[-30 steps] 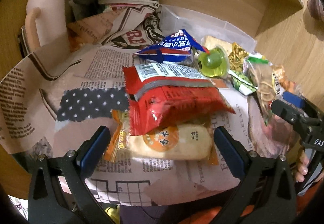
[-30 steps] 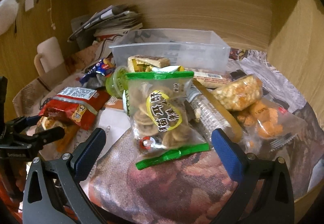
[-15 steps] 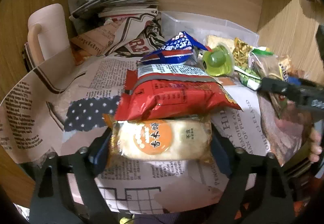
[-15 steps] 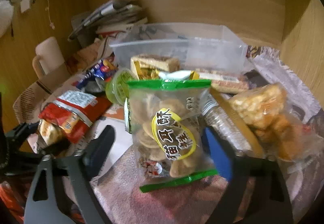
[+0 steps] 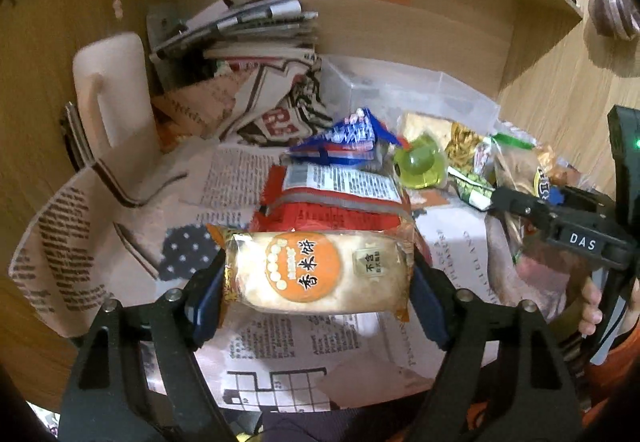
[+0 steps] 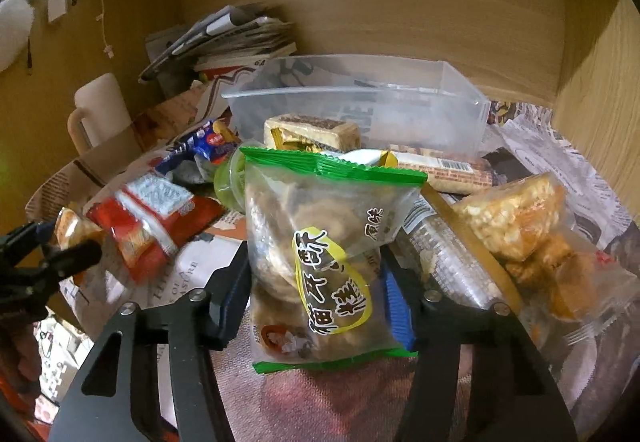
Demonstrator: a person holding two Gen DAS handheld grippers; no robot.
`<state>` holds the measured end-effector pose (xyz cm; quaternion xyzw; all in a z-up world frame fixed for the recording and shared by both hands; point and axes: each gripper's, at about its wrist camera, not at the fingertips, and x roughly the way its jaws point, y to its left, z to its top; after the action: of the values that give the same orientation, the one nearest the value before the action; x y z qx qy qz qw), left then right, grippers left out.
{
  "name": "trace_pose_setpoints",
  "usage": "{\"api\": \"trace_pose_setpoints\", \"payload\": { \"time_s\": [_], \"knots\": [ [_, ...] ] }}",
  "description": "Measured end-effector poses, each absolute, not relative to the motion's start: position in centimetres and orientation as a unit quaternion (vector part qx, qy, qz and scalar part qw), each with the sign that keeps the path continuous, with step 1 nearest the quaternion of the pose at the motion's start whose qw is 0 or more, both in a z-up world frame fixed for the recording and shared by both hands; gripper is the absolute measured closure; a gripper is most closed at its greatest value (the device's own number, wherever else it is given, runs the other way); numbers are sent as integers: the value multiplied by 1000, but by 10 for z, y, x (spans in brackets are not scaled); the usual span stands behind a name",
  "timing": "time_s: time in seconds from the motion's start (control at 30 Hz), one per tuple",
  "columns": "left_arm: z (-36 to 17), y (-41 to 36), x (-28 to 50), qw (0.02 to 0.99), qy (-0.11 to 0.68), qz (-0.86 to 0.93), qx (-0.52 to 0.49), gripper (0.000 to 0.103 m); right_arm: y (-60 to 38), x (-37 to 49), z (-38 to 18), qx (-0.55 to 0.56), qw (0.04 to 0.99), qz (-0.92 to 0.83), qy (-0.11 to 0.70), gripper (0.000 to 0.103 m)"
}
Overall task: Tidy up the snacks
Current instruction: 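Grasp and lift cookie bag with right tool while left tool lifts the cake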
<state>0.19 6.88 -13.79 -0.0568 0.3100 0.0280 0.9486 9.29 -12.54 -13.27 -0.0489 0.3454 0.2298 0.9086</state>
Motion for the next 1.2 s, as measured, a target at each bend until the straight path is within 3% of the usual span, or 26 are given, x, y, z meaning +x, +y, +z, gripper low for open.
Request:
{"api": "trace_pose_setpoints", "payload": {
  "time_s": [0.83, 1.2],
  "knots": [
    [-41, 53, 66, 979, 202, -12, -33, 23, -151, 108, -42, -24, 952, 205, 228, 50],
    [-16, 31, 123, 980, 198, -34, -5, 22, -143, 144, -21, -46, 959, 188, 207, 50]
  ]
}}
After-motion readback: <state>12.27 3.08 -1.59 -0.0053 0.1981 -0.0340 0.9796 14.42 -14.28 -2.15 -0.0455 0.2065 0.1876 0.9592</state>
